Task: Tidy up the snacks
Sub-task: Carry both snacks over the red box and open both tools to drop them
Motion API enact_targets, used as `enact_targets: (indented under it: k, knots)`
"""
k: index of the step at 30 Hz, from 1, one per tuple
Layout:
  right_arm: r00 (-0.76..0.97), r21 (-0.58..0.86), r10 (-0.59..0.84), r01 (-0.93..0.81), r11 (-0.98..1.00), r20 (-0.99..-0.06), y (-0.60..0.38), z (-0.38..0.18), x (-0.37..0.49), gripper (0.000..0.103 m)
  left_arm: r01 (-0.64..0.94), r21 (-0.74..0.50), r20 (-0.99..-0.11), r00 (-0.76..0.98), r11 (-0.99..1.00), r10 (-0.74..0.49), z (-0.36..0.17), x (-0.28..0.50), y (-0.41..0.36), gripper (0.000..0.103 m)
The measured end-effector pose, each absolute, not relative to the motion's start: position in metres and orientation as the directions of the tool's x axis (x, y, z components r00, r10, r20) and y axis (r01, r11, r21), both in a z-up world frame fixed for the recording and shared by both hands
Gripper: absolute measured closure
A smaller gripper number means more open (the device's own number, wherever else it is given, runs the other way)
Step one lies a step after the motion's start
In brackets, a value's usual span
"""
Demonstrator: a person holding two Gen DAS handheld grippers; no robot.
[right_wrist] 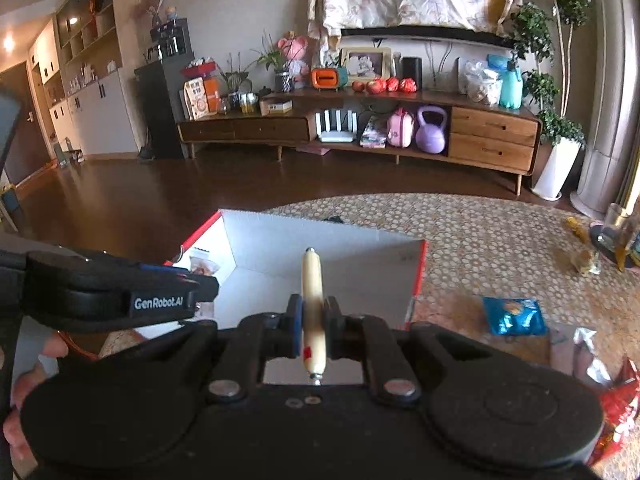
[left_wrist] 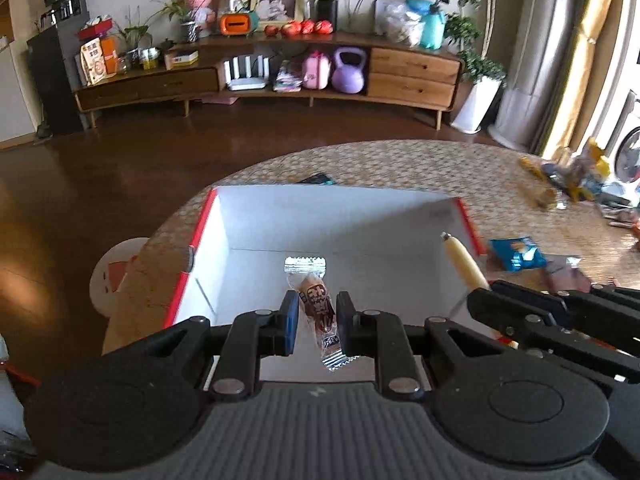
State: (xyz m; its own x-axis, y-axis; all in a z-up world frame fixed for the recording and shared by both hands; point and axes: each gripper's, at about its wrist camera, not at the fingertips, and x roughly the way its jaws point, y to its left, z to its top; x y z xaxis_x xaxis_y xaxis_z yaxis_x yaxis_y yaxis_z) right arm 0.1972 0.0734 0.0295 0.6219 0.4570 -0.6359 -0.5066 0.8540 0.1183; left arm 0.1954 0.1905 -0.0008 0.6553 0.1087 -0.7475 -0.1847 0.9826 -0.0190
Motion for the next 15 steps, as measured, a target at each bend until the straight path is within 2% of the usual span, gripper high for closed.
enact_targets:
  k: [15]
  knots:
    - [0.524,0.077,0.390,-0.521,0.850,-0.757,0.118,-0.030,0.236,0.094,-0.200,0.002,-0.837,0.536,0.980,0.111,-0.061,0.237,0.223,0.083]
